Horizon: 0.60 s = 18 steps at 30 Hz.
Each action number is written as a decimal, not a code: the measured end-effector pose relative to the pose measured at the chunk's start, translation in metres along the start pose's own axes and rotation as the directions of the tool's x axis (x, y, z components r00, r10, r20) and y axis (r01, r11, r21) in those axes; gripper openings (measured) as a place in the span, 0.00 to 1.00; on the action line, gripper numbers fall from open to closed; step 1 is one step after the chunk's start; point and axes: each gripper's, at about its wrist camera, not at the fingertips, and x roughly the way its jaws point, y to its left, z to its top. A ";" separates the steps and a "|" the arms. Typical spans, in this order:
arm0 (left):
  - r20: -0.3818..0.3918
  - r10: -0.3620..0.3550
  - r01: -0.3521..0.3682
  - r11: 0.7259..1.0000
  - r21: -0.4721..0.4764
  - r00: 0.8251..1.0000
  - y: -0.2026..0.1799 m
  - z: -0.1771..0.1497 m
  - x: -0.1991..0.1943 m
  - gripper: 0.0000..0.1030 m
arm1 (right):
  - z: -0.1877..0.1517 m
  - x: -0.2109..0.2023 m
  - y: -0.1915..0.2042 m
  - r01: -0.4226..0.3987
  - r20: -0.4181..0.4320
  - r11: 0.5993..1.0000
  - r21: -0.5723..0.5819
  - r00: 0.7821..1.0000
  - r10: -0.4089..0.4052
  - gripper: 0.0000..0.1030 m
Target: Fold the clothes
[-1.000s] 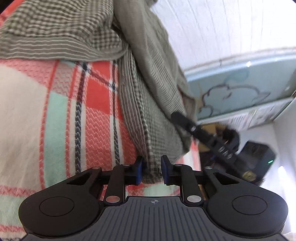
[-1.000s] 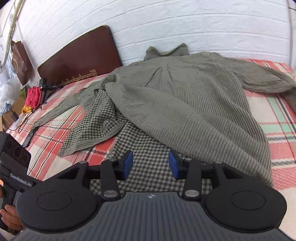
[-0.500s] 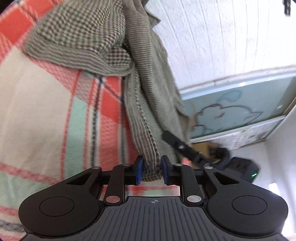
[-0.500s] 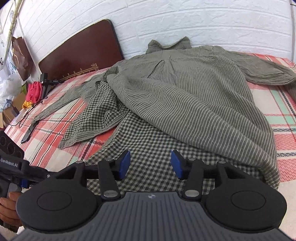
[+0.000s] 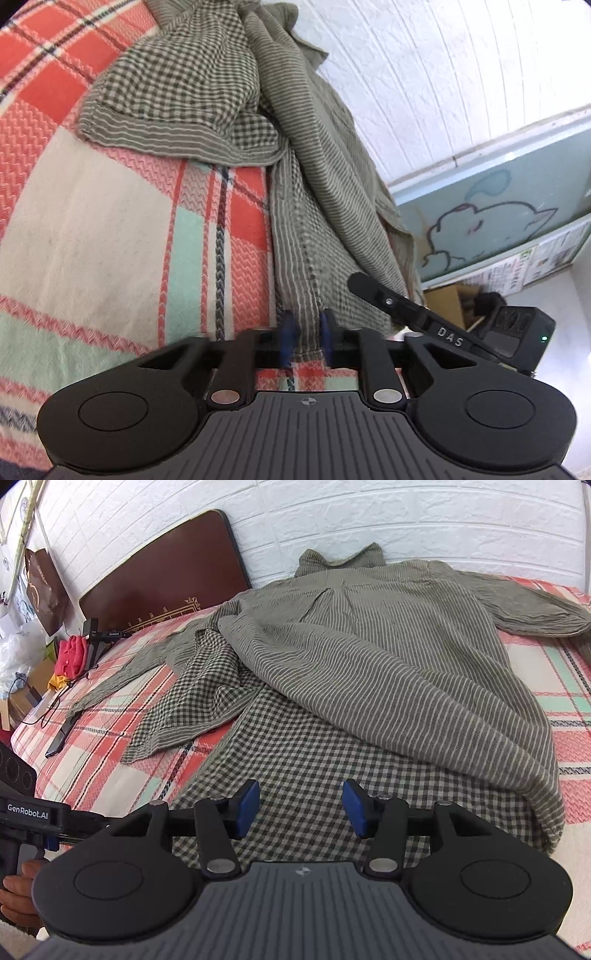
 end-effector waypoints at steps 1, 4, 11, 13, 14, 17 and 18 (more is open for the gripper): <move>0.006 0.022 -0.022 1.000 0.008 1.000 -0.003 -0.001 -0.002 0.03 | -0.001 -0.002 -0.001 -0.001 -0.003 1.000 0.001 1.000 0.001 0.53; 0.050 0.141 -0.147 0.981 0.126 0.989 -0.024 -0.007 -0.004 0.01 | -0.004 -0.006 -0.002 -0.005 -0.013 1.000 0.004 1.000 0.005 0.53; 0.044 0.276 -0.272 0.886 0.375 0.960 -0.058 -0.018 0.006 0.21 | -0.008 -0.007 -0.004 -0.008 -0.028 1.000 -0.002 1.000 0.008 0.54; 0.040 0.265 -0.262 0.897 0.355 0.963 -0.055 -0.017 0.002 0.32 | -0.008 -0.007 -0.005 -0.009 -0.030 1.000 -0.008 1.000 0.009 0.54; 0.035 0.258 -0.254 0.904 0.343 0.966 -0.054 -0.017 0.002 0.34 | -0.008 -0.008 -0.006 -0.006 -0.030 1.000 -0.015 1.000 0.006 0.54; 0.036 0.257 -0.253 0.906 0.338 0.966 -0.052 -0.016 -0.009 0.51 | -0.007 -0.015 -0.015 0.033 -0.019 0.999 -0.015 0.999 -0.034 0.54; 0.042 0.266 -0.263 0.899 0.350 0.963 -0.054 -0.016 -0.013 0.51 | -0.006 -0.018 -0.019 0.049 -0.014 0.999 -0.006 0.999 -0.050 0.54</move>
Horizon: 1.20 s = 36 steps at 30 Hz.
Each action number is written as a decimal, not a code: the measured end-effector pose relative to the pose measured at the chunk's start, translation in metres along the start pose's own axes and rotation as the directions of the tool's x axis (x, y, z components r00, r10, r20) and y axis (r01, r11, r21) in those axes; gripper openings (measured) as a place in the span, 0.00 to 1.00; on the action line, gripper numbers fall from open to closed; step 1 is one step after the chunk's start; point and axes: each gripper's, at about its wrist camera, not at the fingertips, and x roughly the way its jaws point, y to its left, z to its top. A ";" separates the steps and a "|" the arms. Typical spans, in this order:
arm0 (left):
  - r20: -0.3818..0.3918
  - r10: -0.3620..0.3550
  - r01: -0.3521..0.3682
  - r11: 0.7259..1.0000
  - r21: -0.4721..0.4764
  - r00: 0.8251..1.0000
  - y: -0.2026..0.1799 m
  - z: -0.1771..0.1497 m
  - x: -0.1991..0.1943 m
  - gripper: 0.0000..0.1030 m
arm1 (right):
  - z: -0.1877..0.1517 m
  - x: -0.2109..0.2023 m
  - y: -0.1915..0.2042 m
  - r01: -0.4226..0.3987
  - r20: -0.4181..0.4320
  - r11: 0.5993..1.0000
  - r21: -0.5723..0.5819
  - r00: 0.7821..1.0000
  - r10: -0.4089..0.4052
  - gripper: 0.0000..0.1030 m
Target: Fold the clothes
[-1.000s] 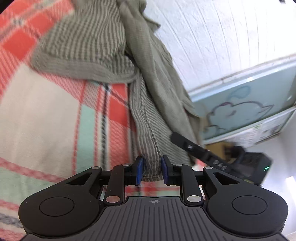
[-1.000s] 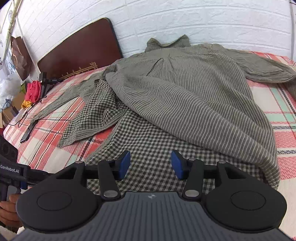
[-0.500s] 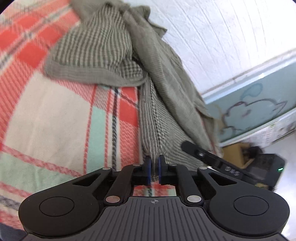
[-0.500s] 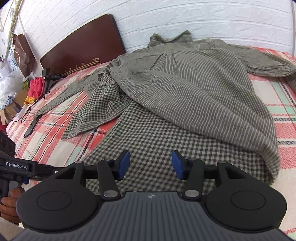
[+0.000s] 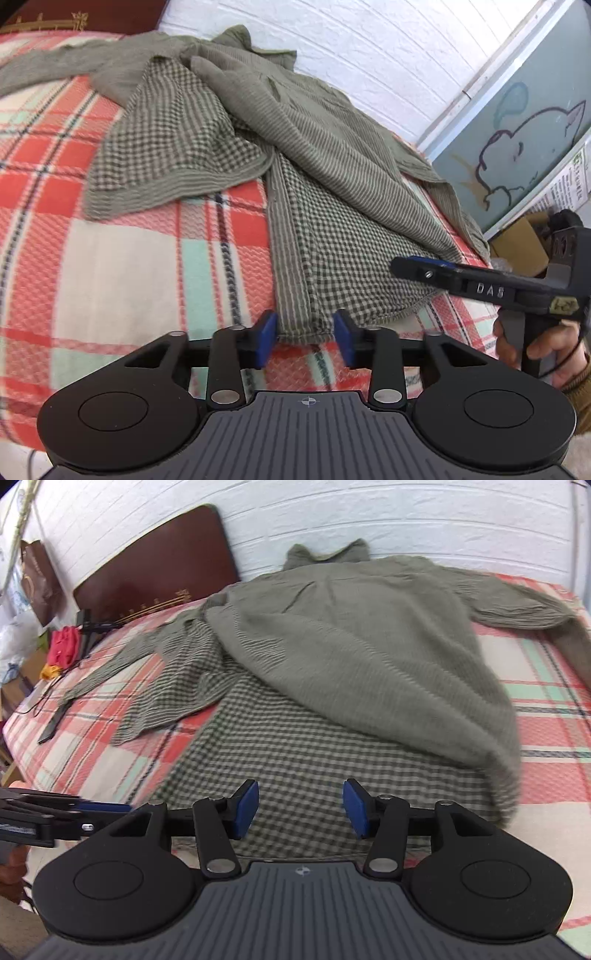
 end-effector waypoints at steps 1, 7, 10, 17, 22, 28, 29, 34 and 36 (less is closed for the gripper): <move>0.008 0.014 -0.014 1.000 0.017 1.000 -0.001 0.001 -0.005 0.51 | 0.000 -0.002 -0.006 0.022 0.007 1.000 0.017 1.000 -0.022 0.54; 0.107 -0.064 0.059 0.997 0.050 0.992 -0.005 0.021 -0.024 0.54 | 0.000 -0.010 -0.037 0.180 0.019 0.980 0.086 0.983 -0.182 0.54; 0.127 -0.095 0.086 0.993 0.081 0.987 -0.010 0.034 -0.004 0.54 | 0.001 -0.012 -0.046 0.215 0.026 0.970 0.114 0.975 -0.220 0.54; 0.016 -0.137 0.137 0.990 0.018 0.990 0.003 0.035 0.054 0.55 | 0.011 -0.024 -0.036 0.071 0.092 0.990 0.120 0.992 -0.082 0.54; 0.026 -0.207 0.208 0.977 -0.040 0.978 0.015 0.035 0.026 0.58 | 0.040 -0.004 -0.003 -0.167 0.138 0.986 0.028 0.977 0.161 0.29; 0.179 0.074 -0.071 0.997 -0.021 0.981 0.039 0.039 -0.038 0.71 | 0.056 0.072 0.042 -0.247 -0.014 0.967 -0.055 0.969 0.246 0.24; 0.188 0.107 -0.100 0.994 -0.042 0.976 0.047 0.040 -0.043 0.71 | 0.055 0.082 0.045 -0.219 -0.064 0.974 -0.052 0.974 0.216 0.25; 0.203 0.187 -0.150 0.971 -0.186 0.961 0.085 0.046 -0.050 0.71 | 0.058 0.075 0.054 -0.246 -0.075 0.969 0.018 0.966 0.247 0.27; 0.220 0.177 -0.121 0.962 -0.243 0.959 0.102 0.049 -0.055 0.71 | 0.058 0.072 0.064 -0.344 -0.081 0.937 0.061 0.934 0.348 0.29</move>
